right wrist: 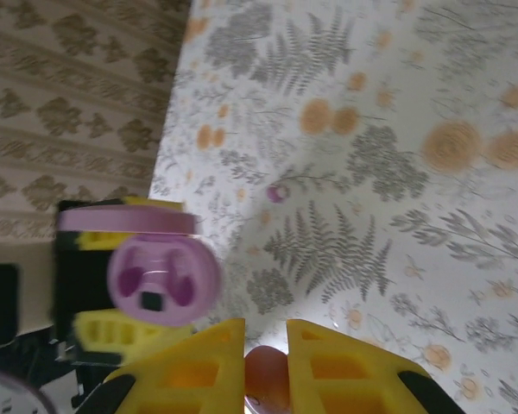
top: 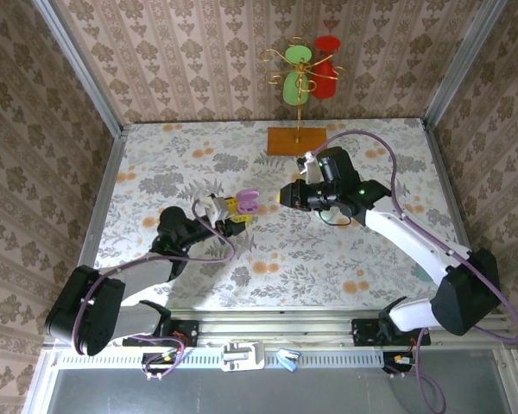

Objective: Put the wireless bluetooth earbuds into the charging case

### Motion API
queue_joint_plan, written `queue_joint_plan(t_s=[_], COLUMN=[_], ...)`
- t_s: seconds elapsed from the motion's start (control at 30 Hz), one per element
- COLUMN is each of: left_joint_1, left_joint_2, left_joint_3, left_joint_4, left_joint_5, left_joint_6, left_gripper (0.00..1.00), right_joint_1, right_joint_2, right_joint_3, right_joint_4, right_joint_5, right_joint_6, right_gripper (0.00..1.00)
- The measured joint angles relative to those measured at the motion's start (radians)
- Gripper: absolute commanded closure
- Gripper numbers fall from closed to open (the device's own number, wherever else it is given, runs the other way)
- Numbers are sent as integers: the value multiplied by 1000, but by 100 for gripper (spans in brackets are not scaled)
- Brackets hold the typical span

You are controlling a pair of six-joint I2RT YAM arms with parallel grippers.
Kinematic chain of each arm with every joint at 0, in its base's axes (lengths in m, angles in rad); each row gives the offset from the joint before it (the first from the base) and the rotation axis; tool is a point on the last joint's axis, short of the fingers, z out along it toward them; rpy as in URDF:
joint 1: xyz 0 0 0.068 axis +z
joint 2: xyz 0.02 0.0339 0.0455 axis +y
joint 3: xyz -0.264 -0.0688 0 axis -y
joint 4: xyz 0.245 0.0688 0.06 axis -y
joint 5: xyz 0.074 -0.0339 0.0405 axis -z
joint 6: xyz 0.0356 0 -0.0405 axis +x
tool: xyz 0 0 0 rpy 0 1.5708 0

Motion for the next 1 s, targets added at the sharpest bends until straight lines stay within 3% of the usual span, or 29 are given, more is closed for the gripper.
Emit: queue_joint_plan(t_s=[0.37, 1.0], left_joint_1=[-26, -25], left_joint_2=[14, 14], left_joint_3=[32, 39], left_joint_4=[0, 33], left_joint_5=[120, 100], left_joint_6=[-1, -58], left_gripper=[85, 85], right_joint_1=[108, 110], right_joint_2=[-6, 34], right_joint_3=[34, 37], right_joint_4=[54, 70], right_joint_5=[-9, -20], right_joint_6=[-129, -153], right_gripper=[86, 85])
